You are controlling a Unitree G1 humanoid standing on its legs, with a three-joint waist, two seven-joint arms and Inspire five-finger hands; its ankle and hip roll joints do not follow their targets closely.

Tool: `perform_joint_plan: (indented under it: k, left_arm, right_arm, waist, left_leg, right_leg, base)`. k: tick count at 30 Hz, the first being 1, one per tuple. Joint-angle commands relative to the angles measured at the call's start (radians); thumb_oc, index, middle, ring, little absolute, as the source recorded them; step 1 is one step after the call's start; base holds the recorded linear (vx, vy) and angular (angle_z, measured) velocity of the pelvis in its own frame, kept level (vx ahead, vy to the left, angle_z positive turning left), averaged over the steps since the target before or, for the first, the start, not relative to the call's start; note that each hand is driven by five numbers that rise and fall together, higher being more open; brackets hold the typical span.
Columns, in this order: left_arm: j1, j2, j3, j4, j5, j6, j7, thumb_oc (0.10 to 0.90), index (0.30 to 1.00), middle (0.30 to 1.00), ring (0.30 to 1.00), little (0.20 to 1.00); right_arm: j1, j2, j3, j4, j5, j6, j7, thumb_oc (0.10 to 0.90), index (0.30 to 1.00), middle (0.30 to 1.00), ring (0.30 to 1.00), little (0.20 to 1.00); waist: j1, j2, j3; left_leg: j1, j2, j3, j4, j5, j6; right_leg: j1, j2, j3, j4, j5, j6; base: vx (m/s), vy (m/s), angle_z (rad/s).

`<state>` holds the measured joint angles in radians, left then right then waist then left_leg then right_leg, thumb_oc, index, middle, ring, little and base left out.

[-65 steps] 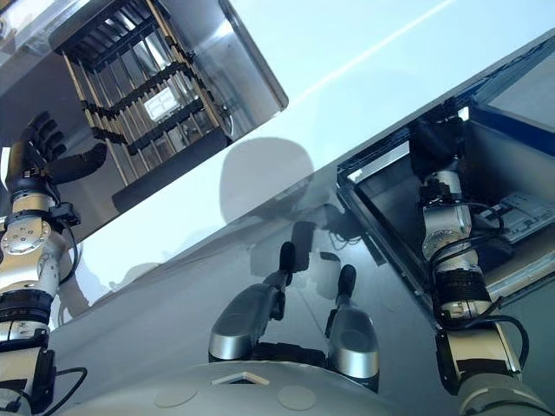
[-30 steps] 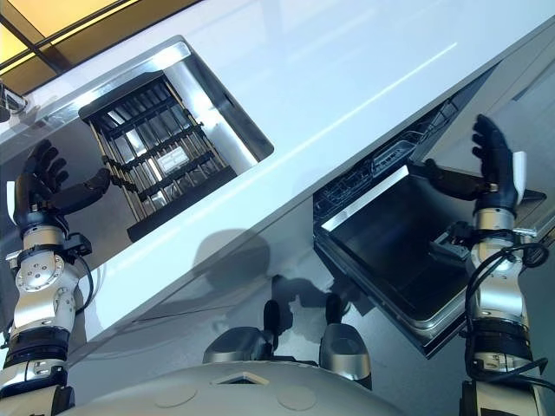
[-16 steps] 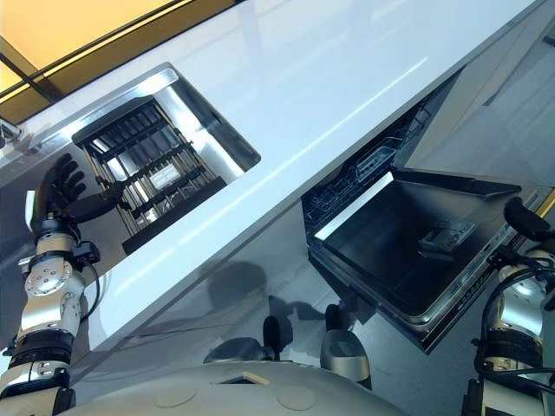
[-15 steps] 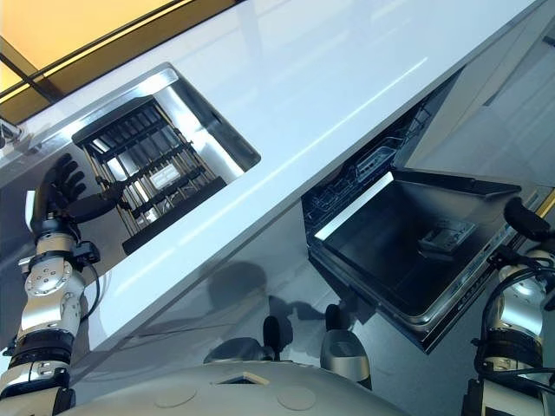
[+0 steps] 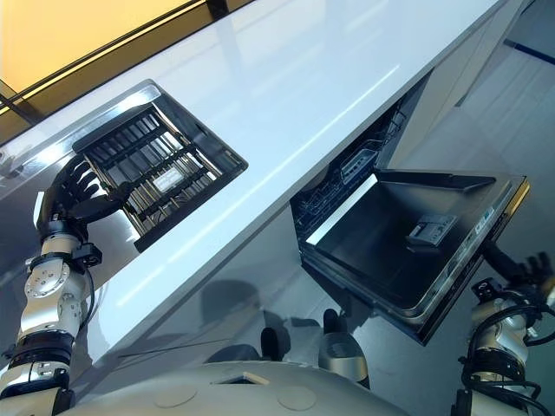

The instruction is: Pick up plates and place into dishwasher.

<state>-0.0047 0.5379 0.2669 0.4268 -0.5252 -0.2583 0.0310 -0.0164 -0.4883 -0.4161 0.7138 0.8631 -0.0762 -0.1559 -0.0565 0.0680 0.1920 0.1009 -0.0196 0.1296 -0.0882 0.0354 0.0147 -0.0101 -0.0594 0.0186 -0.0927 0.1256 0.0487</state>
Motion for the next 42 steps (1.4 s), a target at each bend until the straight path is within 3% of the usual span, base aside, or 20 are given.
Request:
perform_joint_plan:
  k: [1,4,11,16,23,27,28,29,34,37,39,42]
  left_arm:
    - [-0.159,0.053,-0.024,-0.027,-0.113,-0.183,-0.005,0.8,0.9,0.9,0.9,0.9]
    - [-0.252,0.085,-0.036,-0.036,-0.148,-0.22,0.008,0.8,0.9,0.9,0.9,0.9]
    - [-0.355,0.075,-0.079,-0.114,-0.197,-0.292,0.043,0.8,0.9,0.9,0.9,0.9]
    - [-0.364,0.056,-0.102,-0.189,-0.169,-0.297,0.056,0.8,0.9,0.9,0.9,0.9]
    - [-0.347,0.05,-0.112,-0.255,-0.143,-0.298,0.112,0.8,0.9,0.9,0.9,0.9]
    - [-0.327,0.037,-0.111,-0.267,-0.135,-0.298,0.12,0.8,0.9,0.9,0.9,0.9]
    - [-0.314,0.033,-0.105,-0.275,-0.134,-0.301,0.12,0.8,0.9,0.9,0.9,0.9]
    - [-0.31,0.031,-0.102,-0.279,-0.133,-0.299,0.119,0.8,0.9,0.9,0.9,0.9]
    - [-0.26,0.034,-0.077,-0.29,-0.137,-0.308,0.07,0.8,0.9,0.9,0.9,0.9]
    - [-0.265,0.042,-0.092,-0.294,-0.128,-0.299,0.079,0.8,0.9,0.9,0.9,0.9]
    - [-0.278,0.049,-0.108,-0.29,-0.123,-0.295,0.091,0.8,0.9,0.9,0.9,0.9]
    - [-0.312,0.058,-0.129,-0.264,-0.127,-0.291,0.101,0.8,0.9,0.9,0.9,0.9]
  right_arm:
    - [-0.164,-0.105,-0.012,0.03,0.224,-0.077,0.211,0.8,0.9,0.9,0.9,0.9]
    - [-0.243,-0.096,0.006,0.096,0.384,-0.103,0.274,0.8,0.9,0.9,0.9,0.9]
    - [-0.322,-0.058,0.031,0.166,0.532,-0.108,0.312,0.8,0.9,0.9,0.9,0.9]
    - [-0.361,-0.05,0.039,0.197,0.574,-0.164,0.273,0.8,0.9,0.9,0.9,0.9]
    - [-0.4,-0.024,0.069,0.135,0.567,-0.23,0.187,0.8,0.9,0.9,0.9,0.9]
    - [-0.403,-0.001,0.12,0.057,0.521,-0.12,0.303,0.8,0.9,0.9,0.9,0.9]
    - [-0.399,0.006,0.153,0.012,0.486,-0.036,0.428,0.8,0.9,0.9,0.9,0.9]
    - [-0.395,0.008,0.162,-0.003,0.476,-0.017,0.466,0.8,0.9,0.9,0.9,0.9]
    - [-0.334,0.032,0.322,-0.275,0.393,0.228,0.987,0.8,0.9,0.9,0.9,0.9]
    - [-0.364,0.05,0.428,-0.466,0.353,0.27,1.088,0.8,0.9,0.9,0.9,0.9]
    - [-0.401,0.07,0.498,-0.609,0.363,0.282,1.099,0.8,0.9,0.9,0.9,0.9]
    - [-0.509,0.131,0.593,-0.865,0.457,0.3,1.027,0.8,0.9,0.9,0.9,0.9]
  waist:
    - [-0.015,0.045,0.102]
    - [0.001,0.031,0.179]
    - [0.031,0.032,0.254]
    - [0.053,0.033,0.288]
    - [0.074,0.032,0.327]
    - [0.084,0.032,0.328]
    - [0.088,0.03,0.328]
    - [0.089,0.028,0.328]
    - [0.106,0.005,0.328]
    - [0.117,-0.006,0.328]
    - [0.124,-0.011,0.328]
    - [0.139,-0.016,0.327]
  left_leg:
    - [-0.156,-0.068,-0.021,0.197,-0.147,0.05]
    - [-0.343,-0.064,-0.009,0.405,-0.185,0.054]
    - [-0.576,-0.067,-0.044,0.621,-0.255,0.062]
    - [-0.644,-0.072,-0.064,0.616,-0.23,0.067]
    - [-0.663,-0.075,-0.086,0.565,-0.183,0.063]
    - [-0.663,-0.079,-0.097,0.539,-0.166,0.062]
    - [-0.661,-0.08,-0.101,0.531,-0.161,0.062]
    - [-0.659,-0.081,-0.102,0.529,-0.16,0.062]
    - [-0.643,-0.079,-0.11,0.513,-0.149,0.064]
    - [-0.635,-0.079,-0.11,0.507,-0.146,0.066]
    - [-0.628,-0.081,-0.111,0.505,-0.146,0.068]
    - [-0.619,-0.085,-0.113,0.507,-0.148,0.073]
  right_leg:
    - [-0.183,-0.007,-0.043,0.325,-0.223,0.051]
    - [-0.33,-0.008,-0.058,0.462,-0.237,0.017]
    - [-0.554,0.006,-0.116,0.717,-0.324,-0.045]
    - [-0.62,0.012,-0.137,0.755,-0.329,-0.063]
    - [-0.639,0.023,-0.144,0.732,-0.31,-0.062]
    - [-0.638,0.023,-0.144,0.713,-0.3,-0.06]
    - [-0.635,0.021,-0.144,0.704,-0.297,-0.06]
    - [-0.632,0.02,-0.145,0.701,-0.296,-0.06]
    - [-0.605,0.0,-0.158,0.669,-0.284,-0.048]
    - [-0.592,-0.008,-0.163,0.651,-0.275,-0.042]
    - [-0.582,-0.012,-0.165,0.639,-0.269,-0.038]
    - [-0.568,-0.016,-0.167,0.627,-0.263,-0.037]
  base:
    - [-0.32,-0.053,-0.17]
    - [-0.29,-0.137,-0.2]
    - [-0.09,-0.078,0.05]
    - [-0.01,-0.018,0.05]
    - [0.0,0.012,0.03]
    - [0.02,0.034,-0.04]
    - [0.01,0.035,0.0]
    - [0.01,0.031,-0.03]
    - [0.01,-0.001,-0.12]
    - [0.0,0.0,0.0]
    - [0.0,0.016,-0.29]
    - [0.0,0.036,-0.7]
